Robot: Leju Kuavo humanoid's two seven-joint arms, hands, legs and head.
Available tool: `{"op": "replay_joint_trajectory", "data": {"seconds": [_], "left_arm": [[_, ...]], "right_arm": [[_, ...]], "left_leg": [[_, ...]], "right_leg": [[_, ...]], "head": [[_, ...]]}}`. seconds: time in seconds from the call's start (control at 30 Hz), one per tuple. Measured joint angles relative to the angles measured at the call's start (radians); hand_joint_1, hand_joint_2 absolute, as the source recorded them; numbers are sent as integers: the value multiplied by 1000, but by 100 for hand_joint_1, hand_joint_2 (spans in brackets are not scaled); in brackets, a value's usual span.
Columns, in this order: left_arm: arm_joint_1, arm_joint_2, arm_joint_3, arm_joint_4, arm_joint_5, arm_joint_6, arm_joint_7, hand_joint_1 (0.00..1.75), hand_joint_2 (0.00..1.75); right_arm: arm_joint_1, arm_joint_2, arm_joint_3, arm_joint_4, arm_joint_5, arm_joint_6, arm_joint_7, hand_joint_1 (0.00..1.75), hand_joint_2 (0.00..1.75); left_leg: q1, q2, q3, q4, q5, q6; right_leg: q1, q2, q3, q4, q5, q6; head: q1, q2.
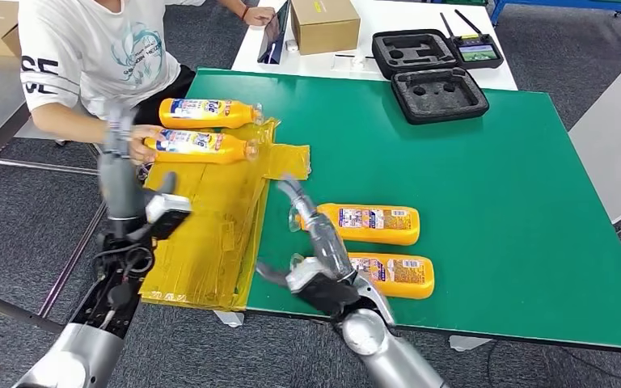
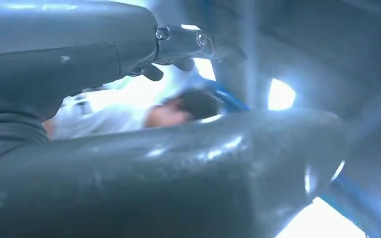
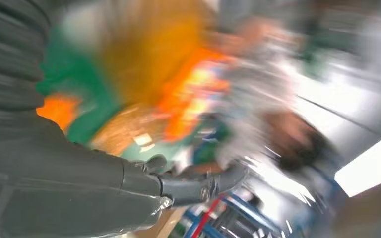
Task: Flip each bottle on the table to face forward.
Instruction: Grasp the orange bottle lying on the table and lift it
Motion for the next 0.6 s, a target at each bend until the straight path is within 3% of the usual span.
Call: {"op": "replay_joint_trajectory", "data": {"seconds": [0.2,0.6], "left_arm": [[118,31,20,-116,356,-5,0,0,0],[257,66,-6,-179,520,-60,-1,0,0]], "right_arm": [[-21,-109,-30,-4,243,124,209,0,175],[-16,-259,-91,5,321,225,295,0,175]], "left_leg": [[0,-1,-1,0,0,0],[-1,-1,-2,0,0,0]], "right_leg": [[0,-1,0,0,0,0],[0,-1,-2,-1,0,0]], "head": [[0,0],[0,0]]}}
